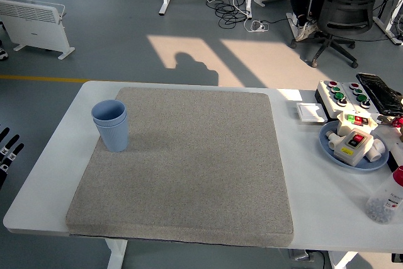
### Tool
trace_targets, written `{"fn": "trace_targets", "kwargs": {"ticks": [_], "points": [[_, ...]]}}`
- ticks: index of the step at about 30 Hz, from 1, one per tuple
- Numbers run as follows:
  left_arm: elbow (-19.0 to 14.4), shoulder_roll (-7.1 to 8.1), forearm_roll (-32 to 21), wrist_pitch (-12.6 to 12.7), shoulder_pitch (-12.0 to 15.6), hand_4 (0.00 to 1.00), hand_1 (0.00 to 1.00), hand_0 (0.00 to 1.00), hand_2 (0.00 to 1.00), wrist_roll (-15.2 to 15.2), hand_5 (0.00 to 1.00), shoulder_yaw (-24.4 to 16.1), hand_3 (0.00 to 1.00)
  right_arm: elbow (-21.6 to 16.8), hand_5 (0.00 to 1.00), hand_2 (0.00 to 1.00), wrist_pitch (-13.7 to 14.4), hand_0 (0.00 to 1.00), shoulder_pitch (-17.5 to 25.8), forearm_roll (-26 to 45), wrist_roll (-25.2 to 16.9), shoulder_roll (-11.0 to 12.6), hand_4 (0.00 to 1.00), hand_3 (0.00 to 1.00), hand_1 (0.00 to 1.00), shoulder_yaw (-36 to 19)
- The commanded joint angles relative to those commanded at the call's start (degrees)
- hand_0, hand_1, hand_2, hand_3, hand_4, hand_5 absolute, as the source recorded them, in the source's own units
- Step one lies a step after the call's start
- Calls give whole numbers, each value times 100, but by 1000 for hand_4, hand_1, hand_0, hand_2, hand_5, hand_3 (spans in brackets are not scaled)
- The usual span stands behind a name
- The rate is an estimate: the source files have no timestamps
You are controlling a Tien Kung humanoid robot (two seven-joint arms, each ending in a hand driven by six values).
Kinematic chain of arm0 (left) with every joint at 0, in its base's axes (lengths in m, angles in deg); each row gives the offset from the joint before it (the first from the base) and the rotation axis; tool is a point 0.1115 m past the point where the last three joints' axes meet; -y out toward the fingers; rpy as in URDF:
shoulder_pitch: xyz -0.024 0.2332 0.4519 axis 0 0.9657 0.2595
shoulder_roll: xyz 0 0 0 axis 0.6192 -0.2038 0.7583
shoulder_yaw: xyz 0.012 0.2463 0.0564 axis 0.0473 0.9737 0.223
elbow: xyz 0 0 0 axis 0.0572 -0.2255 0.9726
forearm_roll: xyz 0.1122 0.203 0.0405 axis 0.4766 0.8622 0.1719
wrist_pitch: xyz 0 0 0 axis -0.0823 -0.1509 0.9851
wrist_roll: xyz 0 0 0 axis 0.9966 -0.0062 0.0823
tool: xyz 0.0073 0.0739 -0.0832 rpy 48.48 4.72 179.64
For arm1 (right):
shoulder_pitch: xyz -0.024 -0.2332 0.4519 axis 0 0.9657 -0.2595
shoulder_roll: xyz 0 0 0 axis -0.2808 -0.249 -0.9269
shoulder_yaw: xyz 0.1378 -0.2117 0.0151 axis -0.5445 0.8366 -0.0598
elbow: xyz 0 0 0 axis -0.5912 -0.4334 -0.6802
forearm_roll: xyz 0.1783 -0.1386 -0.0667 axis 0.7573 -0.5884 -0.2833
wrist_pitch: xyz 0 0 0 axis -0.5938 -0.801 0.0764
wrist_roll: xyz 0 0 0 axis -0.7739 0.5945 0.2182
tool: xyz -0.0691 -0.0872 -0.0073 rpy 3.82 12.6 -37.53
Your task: Push cup pick cup insert cup
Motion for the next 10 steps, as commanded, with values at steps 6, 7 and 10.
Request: {"fn": "trace_targets", "kwargs": {"ticks": [6,7,10], "points": [[2,5,21,113,22,685,896,895,954,27,998,22,935,-3,366,636,-5,729,27,-33,11,6,128,572,665,-22],[-3,7,42,153,30,687,882,889,940,39,998,26,927,-4,365,636,-8,729,38,-50,16,6,128,572,664,-30],[-4,5,95,217,42,687,882,889,940,71,998,38,927,-7,365,636,-15,729,57,-82,27,8,128,572,664,-51]]}}
